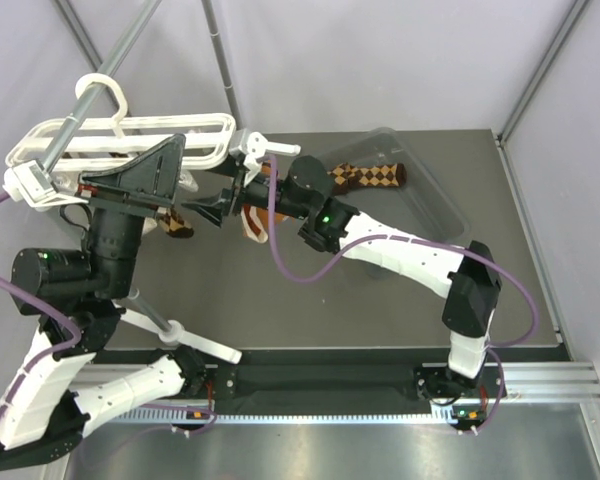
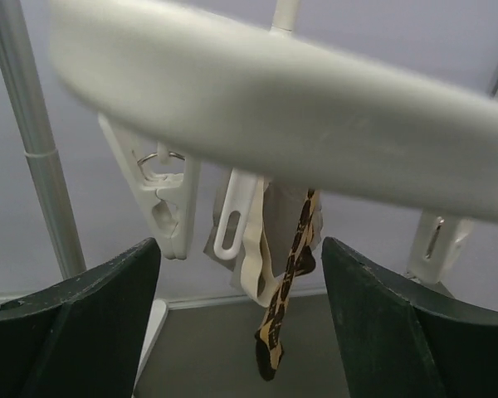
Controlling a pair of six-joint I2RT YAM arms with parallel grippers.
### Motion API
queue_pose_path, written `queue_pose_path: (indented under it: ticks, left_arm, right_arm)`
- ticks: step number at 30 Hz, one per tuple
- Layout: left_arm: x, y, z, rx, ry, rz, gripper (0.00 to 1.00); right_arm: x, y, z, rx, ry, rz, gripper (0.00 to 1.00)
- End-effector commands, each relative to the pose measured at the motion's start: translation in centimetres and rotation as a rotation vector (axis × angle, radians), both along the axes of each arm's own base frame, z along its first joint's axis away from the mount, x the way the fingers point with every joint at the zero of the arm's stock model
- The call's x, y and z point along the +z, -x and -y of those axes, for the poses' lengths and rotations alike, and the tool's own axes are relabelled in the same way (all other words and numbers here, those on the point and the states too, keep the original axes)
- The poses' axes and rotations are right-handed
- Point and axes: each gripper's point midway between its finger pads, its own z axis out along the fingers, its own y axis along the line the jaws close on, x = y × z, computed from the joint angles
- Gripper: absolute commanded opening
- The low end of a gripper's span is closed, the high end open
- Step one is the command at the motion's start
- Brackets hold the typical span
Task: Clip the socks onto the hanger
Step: Rotate the hanger.
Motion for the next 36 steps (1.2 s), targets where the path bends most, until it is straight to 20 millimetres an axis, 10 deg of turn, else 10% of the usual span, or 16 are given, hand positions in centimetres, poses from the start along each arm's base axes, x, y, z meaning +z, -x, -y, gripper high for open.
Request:
queue_pose_path:
  ticks: [1, 10, 27, 36]
  left_arm:
    - [-0.5, -1.0, 1.0, 0.009, -0.025, -0.01, 0.61]
    - [-1.7, -1.9, 0.3, 0.063, -0.02, -0.08, 0.58]
    - [-3.8, -1.3, -1.1, 0.076, -0.049, -0.156, 0.56]
    - [-5.2, -1.1, -1.2, 0.066, -0.097, -0.224, 0.54]
  right_arm:
    - [4.9, 2.5, 2.4, 0.046, -0.109, 0.062, 0.78]
    - [6.7, 5.7, 2.0, 0.15, -0.198, 0.035, 0.75]
    - [6.8, 3.7, 0.3, 0.098, -0.241, -0.095, 0.35]
    - [6.5, 3.9, 0.1, 0.11, -0.231, -0.094, 0.29]
